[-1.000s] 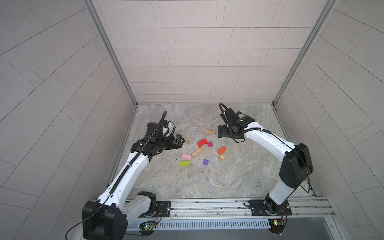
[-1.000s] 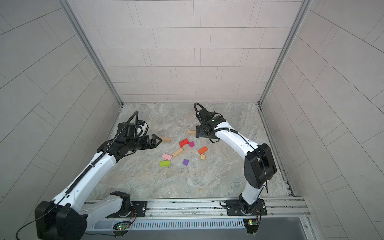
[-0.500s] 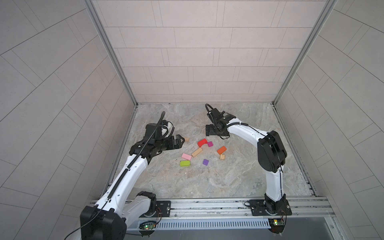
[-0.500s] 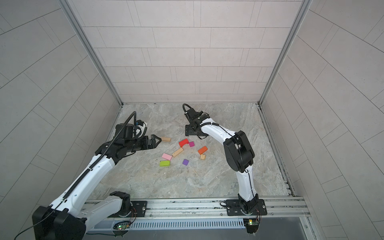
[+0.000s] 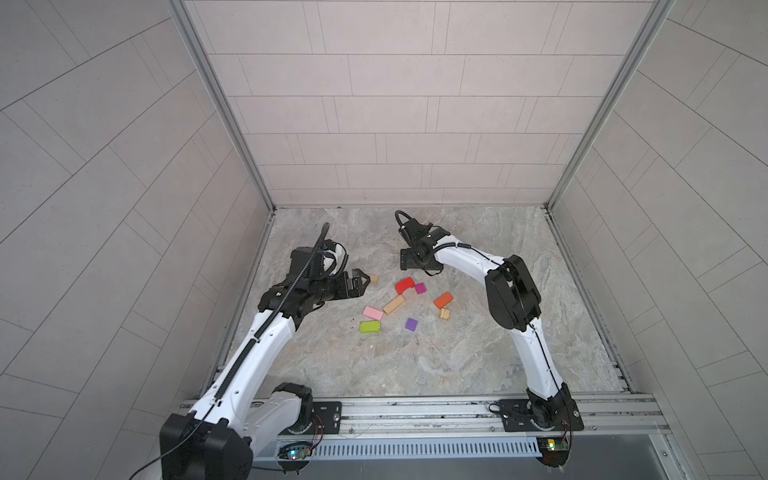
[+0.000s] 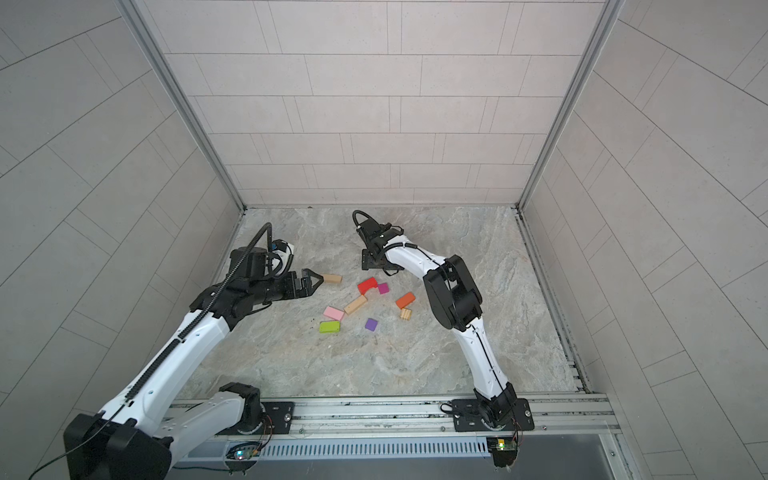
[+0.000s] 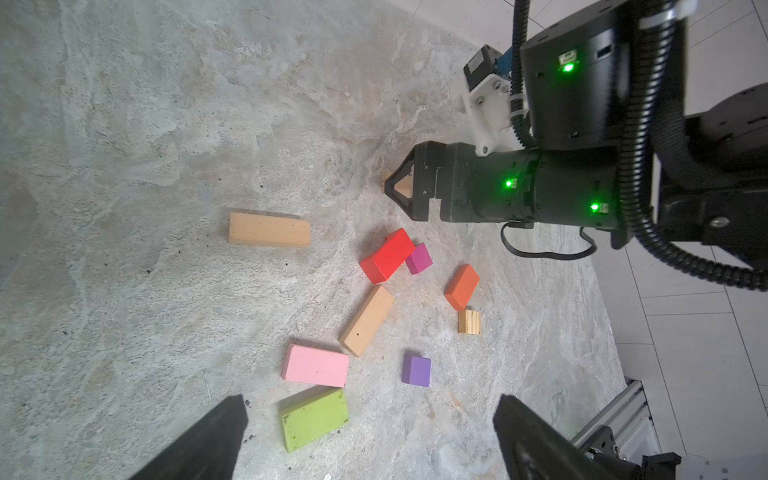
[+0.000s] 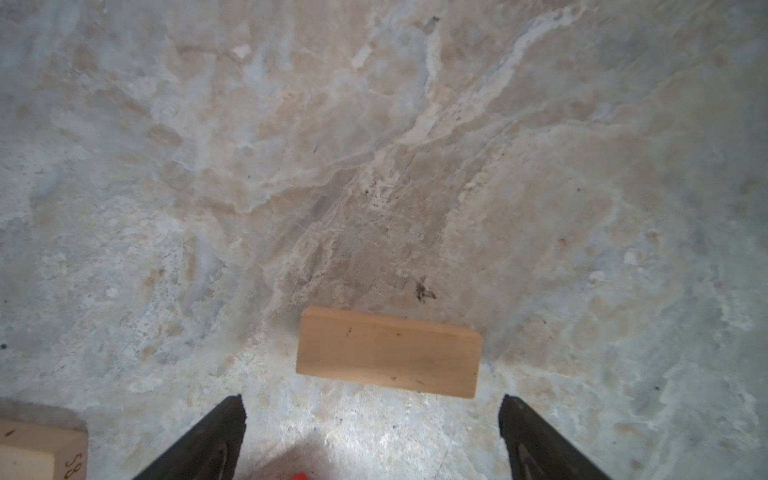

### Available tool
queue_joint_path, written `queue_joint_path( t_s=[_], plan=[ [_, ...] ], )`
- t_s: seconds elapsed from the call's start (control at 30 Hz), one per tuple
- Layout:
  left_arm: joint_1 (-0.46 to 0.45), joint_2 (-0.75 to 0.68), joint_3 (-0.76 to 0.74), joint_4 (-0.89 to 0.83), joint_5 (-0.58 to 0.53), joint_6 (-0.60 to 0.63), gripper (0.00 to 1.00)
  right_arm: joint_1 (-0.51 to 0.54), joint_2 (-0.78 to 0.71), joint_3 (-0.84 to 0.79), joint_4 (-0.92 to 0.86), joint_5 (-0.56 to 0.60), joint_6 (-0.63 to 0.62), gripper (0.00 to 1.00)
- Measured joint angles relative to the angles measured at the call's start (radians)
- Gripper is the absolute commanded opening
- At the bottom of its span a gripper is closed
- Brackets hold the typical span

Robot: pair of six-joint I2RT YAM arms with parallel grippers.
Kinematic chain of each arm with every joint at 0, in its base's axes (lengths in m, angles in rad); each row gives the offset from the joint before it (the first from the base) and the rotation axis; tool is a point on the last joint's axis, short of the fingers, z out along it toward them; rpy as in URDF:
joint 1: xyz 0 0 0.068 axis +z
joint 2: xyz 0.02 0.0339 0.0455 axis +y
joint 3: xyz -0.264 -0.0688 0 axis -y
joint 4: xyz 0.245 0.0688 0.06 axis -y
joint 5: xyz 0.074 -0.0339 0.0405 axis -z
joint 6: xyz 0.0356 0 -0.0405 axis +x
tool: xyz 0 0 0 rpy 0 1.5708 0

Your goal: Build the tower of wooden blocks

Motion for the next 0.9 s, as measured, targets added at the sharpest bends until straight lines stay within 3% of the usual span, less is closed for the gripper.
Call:
queue_joint_path(
  t_s=[0.2,0.37,0.43,0.57,0.7,0.9],
  plan=[
    [0.000,-0.002,-0.001,0.001,0.016,-0.004,1.00,0.000,0.047,0.037,-0.024,0.037,0.025,0.95],
    [0.000,-0.002,-0.003,0.002,0.023,-0.008,1.00,0.000,0.074,0.050,-0.028,0.043,0.038,0.88],
    [0.000,-0.002,-0.003,0.002,0.025,-0.008,1.00,-0.001,0.079,0.053,-0.026,0.043,0.044,0.81],
    [0.000,-0.002,-0.005,0.003,0.027,-0.008,1.00,-0.002,0.079,0.053,-0.025,0.044,0.046,0.78],
    [0.000,-0.002,-0.006,0.007,0.029,-0.015,1.00,-0.008,0.079,0.053,-0.023,0.047,0.047,0.55],
    [0.000,-0.002,-0.006,0.008,0.030,-0.016,1.00,-0.016,0.072,0.044,-0.022,0.055,0.019,0.53]
  ],
)
